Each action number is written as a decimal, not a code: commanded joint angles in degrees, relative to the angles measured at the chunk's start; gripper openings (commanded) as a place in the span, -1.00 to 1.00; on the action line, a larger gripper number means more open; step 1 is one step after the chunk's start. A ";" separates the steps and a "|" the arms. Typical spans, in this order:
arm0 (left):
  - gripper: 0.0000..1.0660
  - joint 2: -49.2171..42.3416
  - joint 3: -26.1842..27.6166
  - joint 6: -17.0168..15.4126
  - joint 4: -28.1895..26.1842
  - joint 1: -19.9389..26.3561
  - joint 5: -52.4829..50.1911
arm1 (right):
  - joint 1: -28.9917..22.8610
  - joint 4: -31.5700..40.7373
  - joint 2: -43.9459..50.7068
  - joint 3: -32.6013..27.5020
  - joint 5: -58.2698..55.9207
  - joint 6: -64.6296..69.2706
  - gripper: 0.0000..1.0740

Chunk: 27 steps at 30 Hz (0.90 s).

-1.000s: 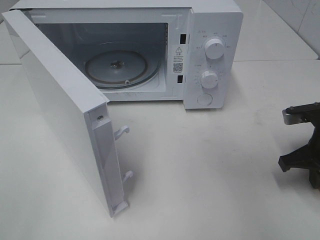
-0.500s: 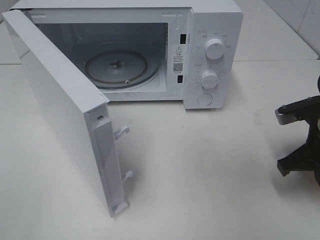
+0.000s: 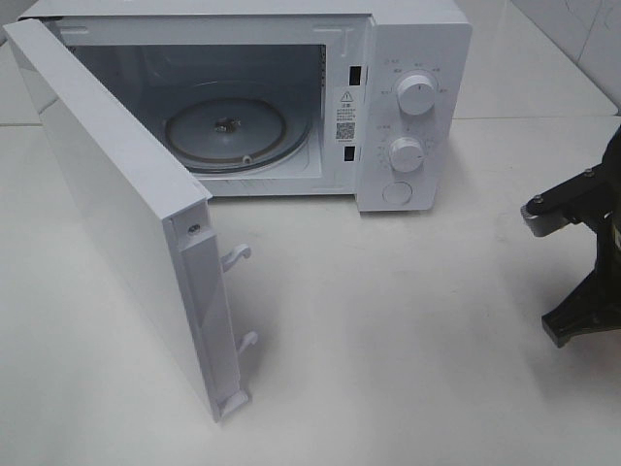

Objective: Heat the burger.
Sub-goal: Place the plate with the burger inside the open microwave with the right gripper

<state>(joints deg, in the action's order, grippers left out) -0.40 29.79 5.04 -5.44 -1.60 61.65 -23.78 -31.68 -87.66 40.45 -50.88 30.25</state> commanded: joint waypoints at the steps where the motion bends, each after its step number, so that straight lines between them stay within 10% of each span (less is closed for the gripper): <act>1: 0.88 -0.80 -0.17 -0.11 -0.23 -0.34 -0.46 | -1.83 -3.72 1.83 -0.17 -3.95 0.86 -1.00; 27: 0.88 -0.80 -0.17 -0.11 -0.23 -0.34 -0.46 | -27.27 -3.44 17.88 -4.30 -15.53 -4.58 -1.00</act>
<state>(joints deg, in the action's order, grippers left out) -0.40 29.79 5.04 -5.44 -1.60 61.65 -50.48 -31.86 -70.36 36.44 -64.11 26.47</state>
